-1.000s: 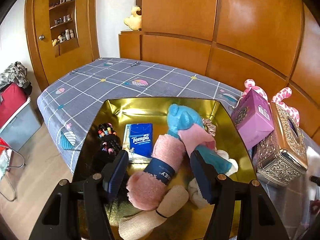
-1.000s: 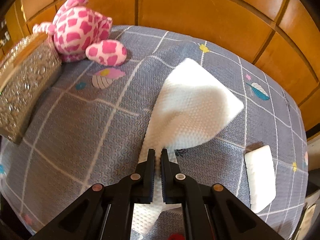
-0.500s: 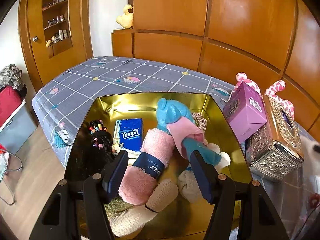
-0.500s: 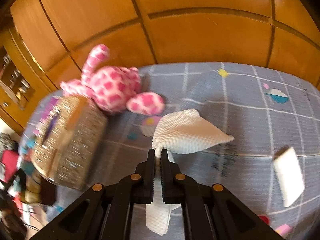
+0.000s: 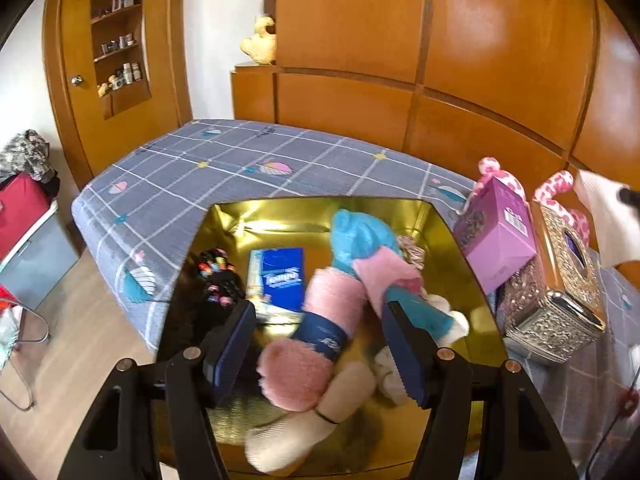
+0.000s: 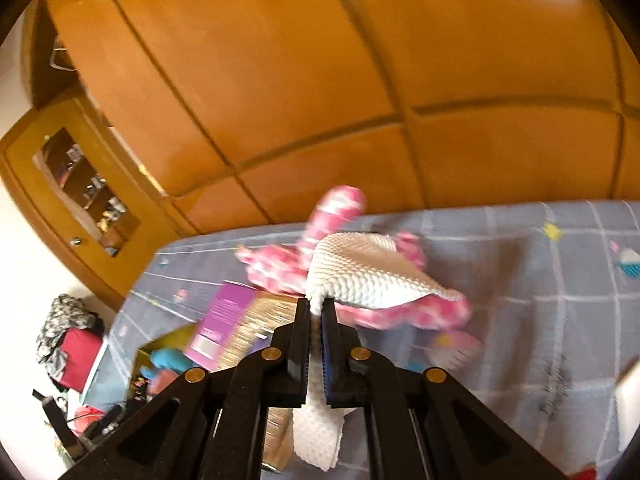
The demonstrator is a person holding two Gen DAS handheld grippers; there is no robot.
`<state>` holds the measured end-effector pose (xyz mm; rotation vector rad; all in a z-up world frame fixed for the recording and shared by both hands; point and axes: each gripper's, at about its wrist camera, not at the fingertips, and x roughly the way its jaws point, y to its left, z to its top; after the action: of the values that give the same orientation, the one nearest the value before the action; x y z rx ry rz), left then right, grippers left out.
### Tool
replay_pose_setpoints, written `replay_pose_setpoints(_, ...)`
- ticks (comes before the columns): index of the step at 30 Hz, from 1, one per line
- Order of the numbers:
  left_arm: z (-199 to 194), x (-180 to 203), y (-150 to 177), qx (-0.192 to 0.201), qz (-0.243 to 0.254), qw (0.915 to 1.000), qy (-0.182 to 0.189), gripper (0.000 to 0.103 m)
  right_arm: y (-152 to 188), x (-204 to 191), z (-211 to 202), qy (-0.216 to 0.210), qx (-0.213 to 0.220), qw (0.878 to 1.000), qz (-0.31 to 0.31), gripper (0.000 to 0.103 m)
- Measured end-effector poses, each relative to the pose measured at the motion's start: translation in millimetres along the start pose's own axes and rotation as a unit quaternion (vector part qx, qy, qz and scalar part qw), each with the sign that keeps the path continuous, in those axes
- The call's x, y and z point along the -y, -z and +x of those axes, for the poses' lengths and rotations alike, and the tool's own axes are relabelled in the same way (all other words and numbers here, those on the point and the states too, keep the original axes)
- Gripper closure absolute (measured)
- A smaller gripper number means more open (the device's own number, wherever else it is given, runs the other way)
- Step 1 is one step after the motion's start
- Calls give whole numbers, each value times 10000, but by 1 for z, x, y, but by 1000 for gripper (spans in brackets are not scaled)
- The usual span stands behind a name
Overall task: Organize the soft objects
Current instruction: 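Open the left tool to release the towel roll while the right carries the paper towel toward the tray, then lower the white paper towel into the gold tray and open the right tool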
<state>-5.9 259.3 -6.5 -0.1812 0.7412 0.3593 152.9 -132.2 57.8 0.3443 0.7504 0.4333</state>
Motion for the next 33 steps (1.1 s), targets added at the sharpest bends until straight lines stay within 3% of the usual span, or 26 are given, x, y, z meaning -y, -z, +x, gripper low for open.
replay_pose_setpoints(6,-2,-27,-6,97,-305,9992,-236,35,6,-77,30,-867,-262,9940,-605,100)
replay_pose_setpoints(11,1,-38,-7,92,-446,9985,-314,35,50,-147,52,-1549,-704,9752,-1414,100)
replay_pose_setpoints(14,3,-40,-7,65,-459,9984,-316,35,83,-175,61,-1695,-928,9637,-1844,100)
replay_pose_setpoints(25,8,-40,-4,-30,-467,9985,-286,32,176,-195,124,-1195,-2225,9430,-2167,100)
replay_pose_setpoints(31,9,-39,-3,-55,-469,9986,-253,27,189,-191,130,-790,-2381,9392,-2344,96)
replay_pose_setpoints(33,9,-38,-3,-57,-457,9987,-239,27,189,-189,126,-822,-2395,9398,-2293,87)
